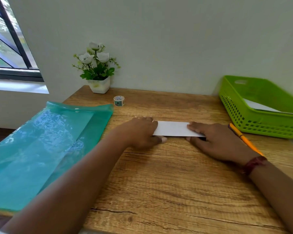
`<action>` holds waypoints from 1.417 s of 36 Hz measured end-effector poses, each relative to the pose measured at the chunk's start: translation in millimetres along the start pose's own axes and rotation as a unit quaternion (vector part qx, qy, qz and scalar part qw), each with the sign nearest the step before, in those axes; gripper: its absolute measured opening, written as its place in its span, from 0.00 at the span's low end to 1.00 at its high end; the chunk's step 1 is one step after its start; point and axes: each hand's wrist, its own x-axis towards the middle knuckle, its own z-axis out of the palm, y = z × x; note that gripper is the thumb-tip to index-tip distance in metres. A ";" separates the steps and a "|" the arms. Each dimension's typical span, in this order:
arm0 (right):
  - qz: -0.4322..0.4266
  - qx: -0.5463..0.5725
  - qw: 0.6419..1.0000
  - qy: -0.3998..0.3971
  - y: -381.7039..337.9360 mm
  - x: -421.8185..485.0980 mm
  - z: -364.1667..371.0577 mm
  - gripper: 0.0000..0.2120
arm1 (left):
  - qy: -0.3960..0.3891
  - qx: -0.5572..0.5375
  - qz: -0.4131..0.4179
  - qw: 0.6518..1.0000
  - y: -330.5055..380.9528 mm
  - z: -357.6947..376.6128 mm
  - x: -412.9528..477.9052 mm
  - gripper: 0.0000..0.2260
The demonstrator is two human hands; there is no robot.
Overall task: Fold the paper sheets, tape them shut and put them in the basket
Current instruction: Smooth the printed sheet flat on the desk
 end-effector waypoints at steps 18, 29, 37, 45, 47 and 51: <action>-0.042 -0.020 0.989 -0.140 -43.2 5.1 16.4 0.33 | -0.002 -0.041 0.051 0.998 18.6 20.2 9.2 0.27; -0.036 -0.009 0.988 -0.147 -43.6 5.9 18.1 0.41 | 0.015 -0.038 0.027 0.999 27.7 21.2 6.3 0.27; 0.008 -0.026 0.989 -0.148 -38.1 2.5 16.7 0.34 | 0.014 -0.048 -0.024 0.998 28.8 23.5 6.8 0.29; 0.084 -0.019 0.987 -0.138 -30.3 0.7 13.8 0.39 | 0.000 -0.046 -0.094 0.995 16.2 23.6 7.2 0.32; 0.097 -0.019 0.986 -0.135 -28.2 0.1 14.0 0.39 | 0.003 -0.044 -0.102 0.994 17.2 24.9 8.5 0.33; 0.101 -0.023 0.986 -0.132 -27.8 -1.0 14.9 0.38 | 0.009 -0.041 -0.108 0.993 19.3 26.5 9.6 0.33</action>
